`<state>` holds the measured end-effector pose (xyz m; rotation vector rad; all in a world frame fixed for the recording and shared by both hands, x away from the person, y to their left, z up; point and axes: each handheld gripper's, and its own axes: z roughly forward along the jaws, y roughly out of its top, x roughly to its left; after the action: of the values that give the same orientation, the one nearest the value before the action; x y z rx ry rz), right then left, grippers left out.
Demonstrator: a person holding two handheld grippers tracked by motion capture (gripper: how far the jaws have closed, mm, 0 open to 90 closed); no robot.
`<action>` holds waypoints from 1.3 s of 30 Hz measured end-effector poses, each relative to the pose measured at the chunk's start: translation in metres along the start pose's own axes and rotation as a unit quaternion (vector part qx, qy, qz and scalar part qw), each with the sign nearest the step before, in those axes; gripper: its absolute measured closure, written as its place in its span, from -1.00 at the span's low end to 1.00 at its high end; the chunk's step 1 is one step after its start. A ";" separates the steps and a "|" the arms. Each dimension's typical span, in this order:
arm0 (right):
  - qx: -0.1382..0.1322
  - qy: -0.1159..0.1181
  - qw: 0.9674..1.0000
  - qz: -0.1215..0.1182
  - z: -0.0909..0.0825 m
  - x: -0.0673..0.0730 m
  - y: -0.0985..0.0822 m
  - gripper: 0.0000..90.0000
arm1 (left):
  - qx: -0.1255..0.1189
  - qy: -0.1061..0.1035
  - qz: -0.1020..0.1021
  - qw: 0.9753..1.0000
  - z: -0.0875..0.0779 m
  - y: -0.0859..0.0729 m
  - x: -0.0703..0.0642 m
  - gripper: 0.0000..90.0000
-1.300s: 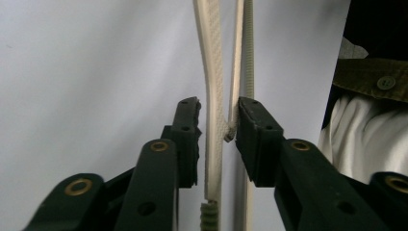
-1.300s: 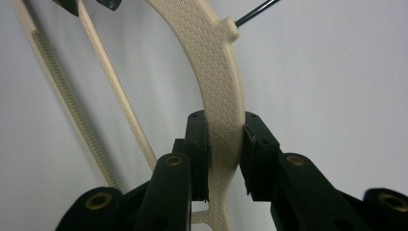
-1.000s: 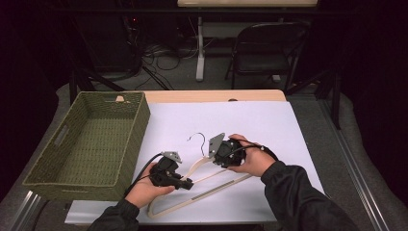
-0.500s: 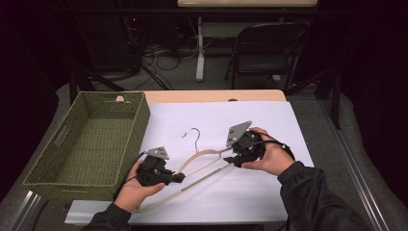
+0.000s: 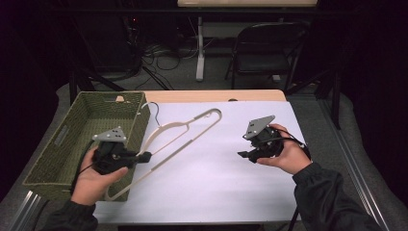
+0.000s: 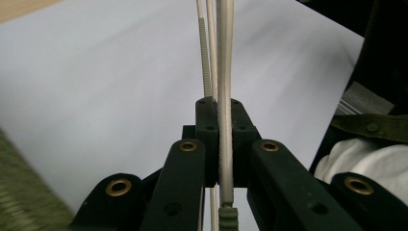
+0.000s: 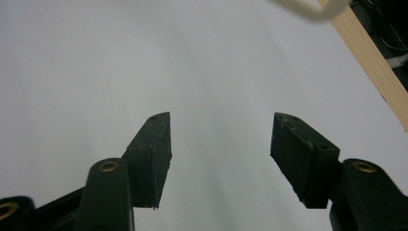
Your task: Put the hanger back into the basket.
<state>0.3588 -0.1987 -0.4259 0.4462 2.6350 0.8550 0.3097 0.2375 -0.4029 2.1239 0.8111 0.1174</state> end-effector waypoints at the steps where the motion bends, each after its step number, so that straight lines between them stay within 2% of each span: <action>1: 0.012 0.002 1.000 0.001 -0.002 -0.001 -0.001 -0.12 | -0.002 0.005 -0.001 1.000 -0.005 0.001 0.004 0.94; 2: 0.002 -0.004 1.000 0.005 -0.001 -0.001 -0.004 -0.12 | -0.002 0.010 0.000 1.000 -0.011 0.001 0.008 0.94; 3: 0.012 -0.005 1.000 0.004 -0.002 -0.002 -0.006 -0.12 | -0.006 0.015 -0.001 1.000 -0.016 0.001 0.012 0.94; 5: 0.010 -0.009 1.000 0.010 -0.001 -0.003 -0.010 -0.12 | -0.013 0.019 -0.006 1.000 -0.026 0.000 0.022 0.94; 6: 0.022 -0.009 1.000 0.011 -0.002 -0.004 -0.011 -0.12 | -0.015 0.026 -0.005 1.000 -0.031 0.000 0.027 0.94; 7: 0.012 -0.011 1.000 0.014 -0.001 -0.004 -0.013 -0.12 | -0.015 0.030 -0.007 0.999 -0.036 0.000 0.031 0.94; 9: 0.021 -0.012 0.999 0.021 -0.002 -0.005 -0.014 -0.12 | -0.015 0.036 -0.013 0.999 -0.046 -0.001 0.041 0.94; 10: 0.016 -0.014 1.000 0.022 -0.002 -0.006 -0.015 -0.12 | -0.017 0.039 -0.017 0.999 -0.051 -0.001 0.046 0.94; 12: 0.029 -0.013 0.999 0.022 -0.004 -0.008 -0.016 -0.12 | -0.017 0.044 -0.020 0.999 -0.060 -0.002 0.055 0.94; 14: 0.028 -0.019 0.999 0.025 -0.004 -0.009 -0.017 -0.13 | -0.012 0.059 -0.017 0.998 -0.068 -0.002 0.064 0.94; 15: 0.019 -0.017 0.999 0.031 -0.002 -0.009 -0.019 -0.13 | -0.009 0.064 -0.018 0.998 -0.072 -0.002 0.069 0.94; 17: 0.030 -0.020 0.999 0.033 -0.004 -0.009 -0.020 -0.13 | -0.006 0.078 -0.018 0.997 -0.079 -0.004 0.079 0.94; 20: 0.031 -0.022 0.999 0.038 -0.002 -0.009 -0.024 -0.13 | 0.002 0.092 -0.019 0.996 -0.090 -0.009 0.094 0.93; 25: 0.049 -0.024 0.998 0.040 0.000 -0.013 -0.027 -0.14 | 0.018 0.115 -0.024 0.993 -0.105 -0.022 0.118 0.93; 26: 0.049 -0.024 0.998 0.040 0.000 -0.013 -0.027 -0.14 | 0.018 0.115 -0.024 0.993 -0.105 -0.022 0.118 0.94; 27: 0.046 -0.027 0.998 0.041 0.002 -0.014 -0.027 -0.14 | 0.018 0.120 -0.027 0.992 -0.111 -0.030 0.127 0.94; 30: 0.044 -0.023 0.998 0.043 0.005 -0.015 -0.026 -0.14 | 0.016 0.126 -0.034 0.991 -0.116 -0.037 0.135 0.93; 31: 0.045 -0.023 0.998 0.043 0.008 -0.015 -0.025 -0.14 | 0.010 0.129 -0.041 0.991 -0.122 -0.045 0.142 0.93; 33: 0.056 -0.019 0.997 0.039 0.009 -0.014 -0.023 -0.14 | 0.003 0.131 -0.049 0.990 -0.126 -0.052 0.148 0.93; 35: 0.049 -0.018 0.998 0.039 0.012 -0.014 -0.022 -0.14 | 0.000 0.138 -0.052 0.989 -0.128 -0.058 0.152 0.93; 36: 0.058 -0.018 0.997 0.039 0.011 -0.014 -0.021 -0.14 | -0.003 0.142 -0.055 0.988 -0.128 -0.060 0.153 0.93; 37: 0.065 -0.014 0.997 0.036 0.011 -0.015 -0.021 -0.14 | -0.005 0.142 -0.057 0.988 -0.128 -0.063 0.155 0.93; 39: 0.062 -0.015 0.997 0.035 0.013 -0.014 -0.021 -0.14 | -0.010 0.138 -0.063 0.988 -0.126 -0.067 0.158 0.93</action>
<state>0.3729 -0.2138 -0.4452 0.5825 2.6686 0.7015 0.3560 0.4449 -0.4017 2.0579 1.0985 0.3573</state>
